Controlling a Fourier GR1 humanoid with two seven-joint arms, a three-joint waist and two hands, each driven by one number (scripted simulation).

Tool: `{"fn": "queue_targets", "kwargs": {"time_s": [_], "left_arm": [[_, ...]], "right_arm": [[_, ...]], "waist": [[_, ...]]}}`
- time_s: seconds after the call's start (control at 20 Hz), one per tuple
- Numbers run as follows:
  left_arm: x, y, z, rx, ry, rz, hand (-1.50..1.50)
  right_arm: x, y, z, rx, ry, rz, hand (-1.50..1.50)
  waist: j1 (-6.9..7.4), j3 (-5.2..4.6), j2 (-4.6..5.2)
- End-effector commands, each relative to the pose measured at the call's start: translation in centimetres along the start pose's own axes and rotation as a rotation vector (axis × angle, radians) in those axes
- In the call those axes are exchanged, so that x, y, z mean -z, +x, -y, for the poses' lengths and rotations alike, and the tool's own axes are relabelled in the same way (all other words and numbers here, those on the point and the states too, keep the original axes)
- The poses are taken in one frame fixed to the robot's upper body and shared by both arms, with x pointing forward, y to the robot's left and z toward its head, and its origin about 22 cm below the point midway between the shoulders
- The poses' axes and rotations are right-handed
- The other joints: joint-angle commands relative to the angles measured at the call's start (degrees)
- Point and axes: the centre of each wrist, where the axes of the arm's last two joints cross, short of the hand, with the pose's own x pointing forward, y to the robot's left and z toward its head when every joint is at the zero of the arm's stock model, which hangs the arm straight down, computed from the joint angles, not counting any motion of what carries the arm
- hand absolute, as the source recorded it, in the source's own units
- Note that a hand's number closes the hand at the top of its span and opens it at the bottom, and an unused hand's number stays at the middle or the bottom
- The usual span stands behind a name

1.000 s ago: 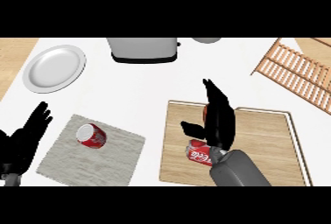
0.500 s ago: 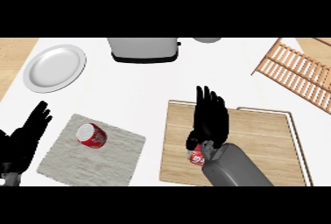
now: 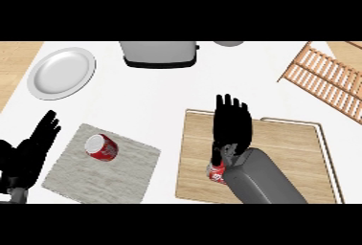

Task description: Pick the sweet potato from the tray and place it in the tiered shelf

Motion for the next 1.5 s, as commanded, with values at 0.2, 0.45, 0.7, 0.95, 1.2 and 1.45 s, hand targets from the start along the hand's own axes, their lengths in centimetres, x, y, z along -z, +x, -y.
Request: {"fn": "queue_targets", "kwargs": {"time_s": [0.2,0.45,0.7,0.95,1.2,1.45], "left_arm": [[0.3,-0.3,-0.8,0.0,0.01,0.001,0.0],[0.1,-0.5,-0.7,0.0,0.002,-0.01,0.0],[-0.6,-1.0,-0.8,-0.006,0.009,0.005,0.0],[-0.8,-0.2,-3.6,0.006,-0.006,-0.007,0.0],[-1.0,1.0,-1.2,-0.005,-0.021,0.005,0.0],[-0.5,-0.8,-1.4,0.003,-0.009,0.002,0.0]], "right_arm": [[0.7,-2.8,0.6,-0.124,0.073,-0.138,-1.5],[2.1,-2.8,-0.5,-0.143,0.102,-0.173,-1.5],[3.8,-4.0,-2.1,-0.132,0.09,-0.148,-1.5],[2.8,-5.2,-1.6,-0.136,0.073,-0.124,-1.5],[5.4,-5.3,-5.5,-0.13,0.092,-0.153,-1.5],[5.3,-6.3,-5.0,-0.087,0.126,-0.163,1.5]], "waist": [[-0.28,0.06,0.06],[0.05,0.06,0.16],[0.37,0.08,0.21],[0.24,0.08,0.13],[0.56,0.1,0.23],[0.26,0.08,0.2]]}}
